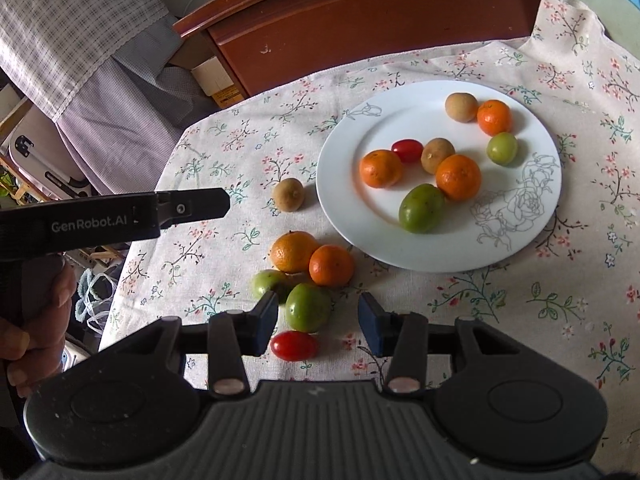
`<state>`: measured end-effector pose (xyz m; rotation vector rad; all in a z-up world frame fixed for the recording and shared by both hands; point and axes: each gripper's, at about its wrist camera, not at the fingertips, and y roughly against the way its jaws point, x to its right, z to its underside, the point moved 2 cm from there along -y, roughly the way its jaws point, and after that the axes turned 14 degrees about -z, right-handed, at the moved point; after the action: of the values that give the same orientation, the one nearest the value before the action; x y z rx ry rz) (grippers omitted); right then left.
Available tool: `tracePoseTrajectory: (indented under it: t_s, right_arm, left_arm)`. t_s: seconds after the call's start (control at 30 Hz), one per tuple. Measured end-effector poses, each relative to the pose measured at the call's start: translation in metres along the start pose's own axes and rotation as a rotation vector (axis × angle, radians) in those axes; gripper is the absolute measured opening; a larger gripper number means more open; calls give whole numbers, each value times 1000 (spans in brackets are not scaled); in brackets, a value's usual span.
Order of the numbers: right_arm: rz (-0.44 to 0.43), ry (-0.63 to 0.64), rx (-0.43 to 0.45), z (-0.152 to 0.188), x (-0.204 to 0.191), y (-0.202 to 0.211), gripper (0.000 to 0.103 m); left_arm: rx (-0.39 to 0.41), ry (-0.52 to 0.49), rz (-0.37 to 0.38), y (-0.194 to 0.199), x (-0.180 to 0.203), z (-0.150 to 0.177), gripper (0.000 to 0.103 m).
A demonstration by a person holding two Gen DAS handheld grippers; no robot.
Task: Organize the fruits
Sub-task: 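Grasp a green fruit with the right tool while the left tool grasps another green fruit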
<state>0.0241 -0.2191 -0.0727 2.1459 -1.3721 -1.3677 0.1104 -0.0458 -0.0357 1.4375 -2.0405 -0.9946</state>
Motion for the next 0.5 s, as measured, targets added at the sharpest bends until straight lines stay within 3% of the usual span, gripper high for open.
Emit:
tracePoseTrajectory:
  t_s: [0.5]
  right_arm:
    - [13,6,-20,4,-1,-20,29]
  left_arm:
    - [-35,-20,3,-4,2,10,59]
